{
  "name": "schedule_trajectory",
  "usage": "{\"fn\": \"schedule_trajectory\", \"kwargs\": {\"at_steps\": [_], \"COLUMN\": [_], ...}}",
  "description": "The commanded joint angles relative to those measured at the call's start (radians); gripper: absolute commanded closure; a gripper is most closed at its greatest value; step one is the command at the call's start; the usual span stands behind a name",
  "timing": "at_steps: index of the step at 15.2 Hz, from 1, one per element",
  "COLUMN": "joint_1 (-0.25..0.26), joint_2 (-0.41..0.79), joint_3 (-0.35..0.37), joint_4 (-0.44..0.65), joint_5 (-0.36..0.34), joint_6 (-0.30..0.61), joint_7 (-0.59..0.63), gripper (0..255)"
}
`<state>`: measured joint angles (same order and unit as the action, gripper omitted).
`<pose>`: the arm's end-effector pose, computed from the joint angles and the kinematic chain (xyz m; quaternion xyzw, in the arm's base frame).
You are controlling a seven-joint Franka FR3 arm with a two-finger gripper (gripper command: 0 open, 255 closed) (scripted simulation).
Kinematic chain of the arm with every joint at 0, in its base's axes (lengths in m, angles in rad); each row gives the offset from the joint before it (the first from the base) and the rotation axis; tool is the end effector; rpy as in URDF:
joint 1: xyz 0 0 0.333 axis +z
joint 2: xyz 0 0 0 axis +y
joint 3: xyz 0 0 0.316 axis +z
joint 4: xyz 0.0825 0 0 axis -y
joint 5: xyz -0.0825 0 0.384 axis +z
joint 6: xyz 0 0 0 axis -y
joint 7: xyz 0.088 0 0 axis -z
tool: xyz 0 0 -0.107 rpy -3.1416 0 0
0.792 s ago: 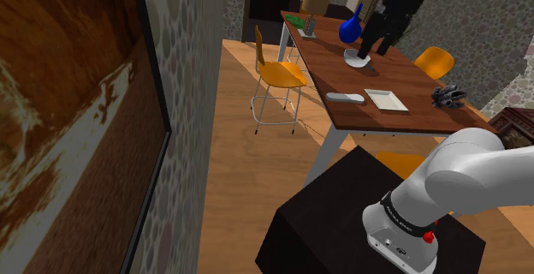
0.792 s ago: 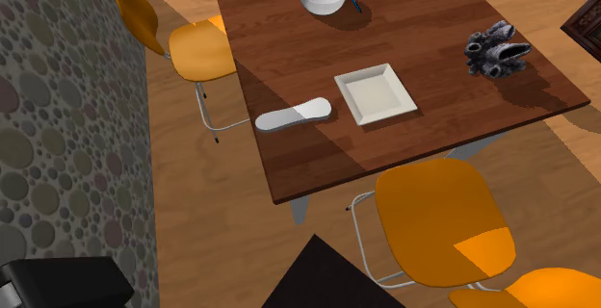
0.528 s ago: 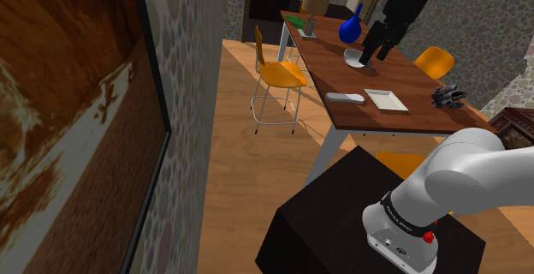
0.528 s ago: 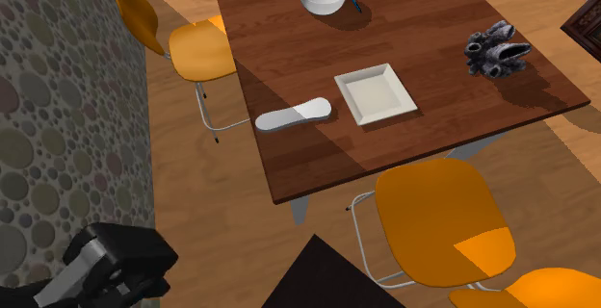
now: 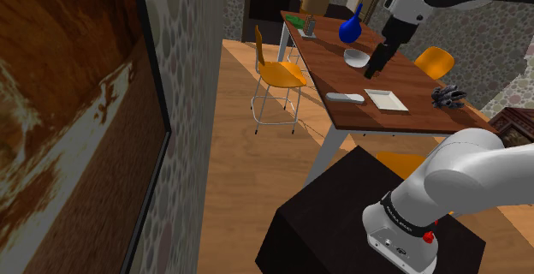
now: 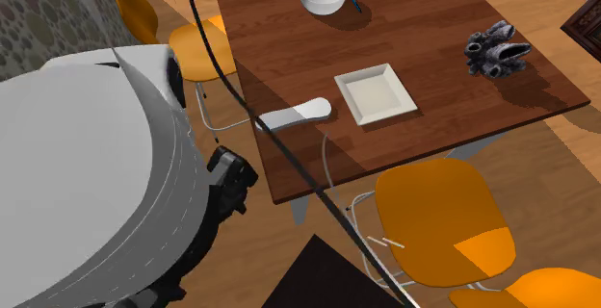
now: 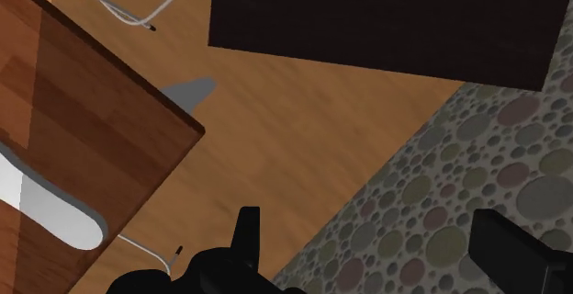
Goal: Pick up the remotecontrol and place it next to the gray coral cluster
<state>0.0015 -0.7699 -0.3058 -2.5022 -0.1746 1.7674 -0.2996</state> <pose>0.3079 -0.1262 0.5192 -0.9983 -0.0549 -0.0122 0.0173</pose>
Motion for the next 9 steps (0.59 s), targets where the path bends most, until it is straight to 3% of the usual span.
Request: {"fn": "schedule_trajectory", "kwargs": {"at_steps": [1,9], "joint_1": [-0.001,0.03], "joint_2": [0.031,0.237], "joint_3": [-0.052,-0.27], "joint_4": [-0.01,0.012], "joint_5": [-0.031,-0.102], "joint_6": [0.045,0.249], "joint_7": [-0.074,-0.367], "gripper": [0,0]}}
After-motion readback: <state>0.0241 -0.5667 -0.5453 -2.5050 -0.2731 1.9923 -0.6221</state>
